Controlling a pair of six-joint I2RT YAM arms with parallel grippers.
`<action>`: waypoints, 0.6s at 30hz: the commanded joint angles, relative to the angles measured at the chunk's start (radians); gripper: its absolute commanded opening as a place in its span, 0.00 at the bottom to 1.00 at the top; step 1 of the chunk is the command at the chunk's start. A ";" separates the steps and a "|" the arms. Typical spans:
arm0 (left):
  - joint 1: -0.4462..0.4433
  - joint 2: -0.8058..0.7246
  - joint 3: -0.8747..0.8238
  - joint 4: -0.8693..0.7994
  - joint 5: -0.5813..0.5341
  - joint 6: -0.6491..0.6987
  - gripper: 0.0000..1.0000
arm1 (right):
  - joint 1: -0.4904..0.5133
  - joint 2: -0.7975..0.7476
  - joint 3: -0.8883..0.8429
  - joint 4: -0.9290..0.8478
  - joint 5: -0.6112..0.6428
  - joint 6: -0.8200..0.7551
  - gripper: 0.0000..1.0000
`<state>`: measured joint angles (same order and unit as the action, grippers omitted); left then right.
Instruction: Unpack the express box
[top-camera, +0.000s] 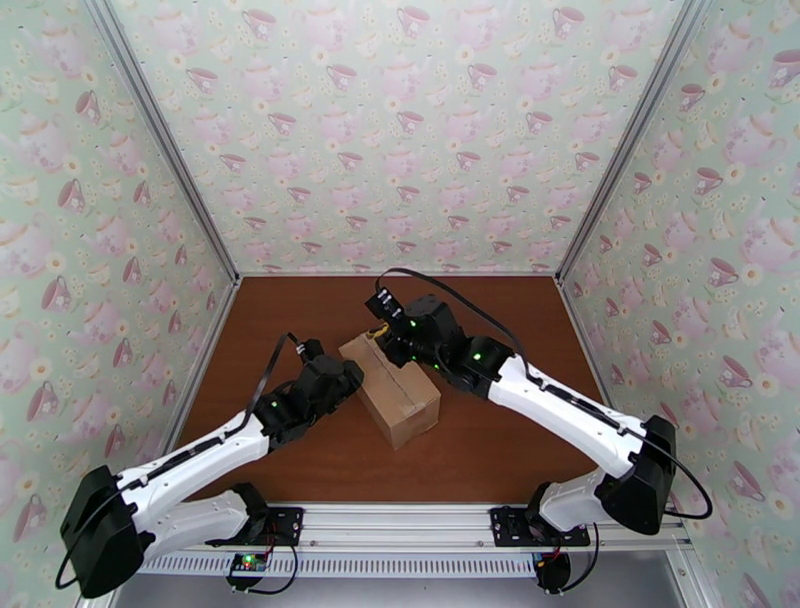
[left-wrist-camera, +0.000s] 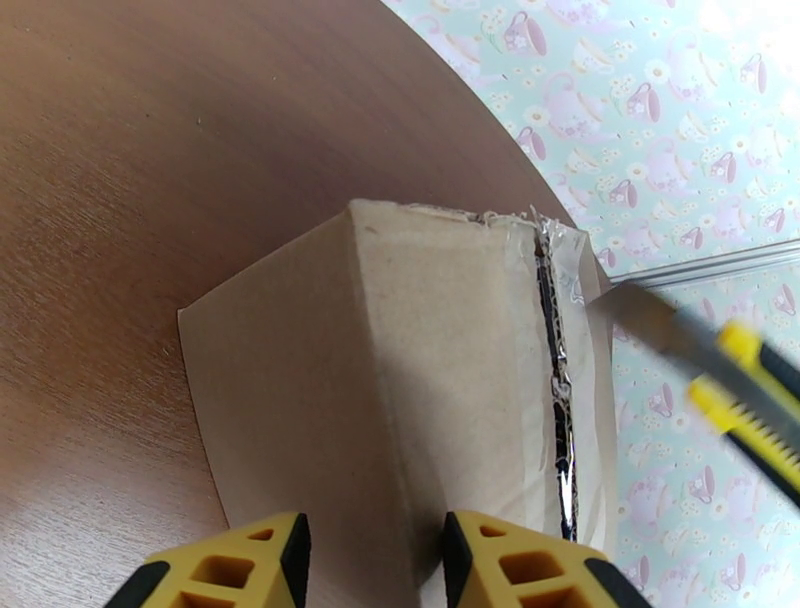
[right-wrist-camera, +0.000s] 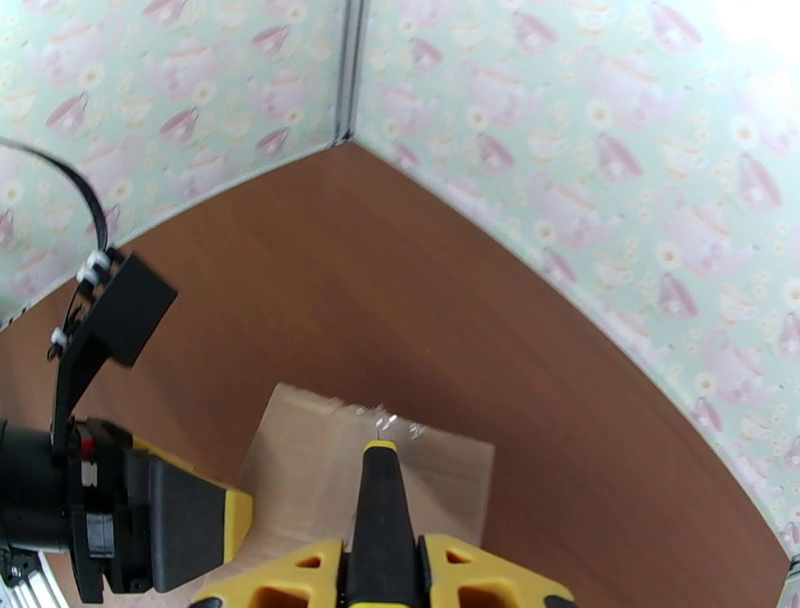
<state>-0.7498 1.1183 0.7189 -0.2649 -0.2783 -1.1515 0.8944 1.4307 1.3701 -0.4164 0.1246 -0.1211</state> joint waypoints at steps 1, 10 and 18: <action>0.000 0.032 -0.003 -0.121 -0.018 0.023 0.41 | 0.000 -0.037 0.022 0.047 0.031 -0.016 0.00; -0.001 0.033 0.004 -0.126 -0.022 0.023 0.41 | 0.000 -0.001 0.024 0.053 0.013 -0.012 0.00; -0.001 0.043 0.014 -0.123 -0.020 0.024 0.41 | 0.002 0.028 0.034 0.051 -0.005 -0.004 0.00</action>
<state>-0.7498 1.1332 0.7368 -0.2794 -0.2813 -1.1484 0.8948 1.4509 1.3701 -0.3939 0.1272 -0.1207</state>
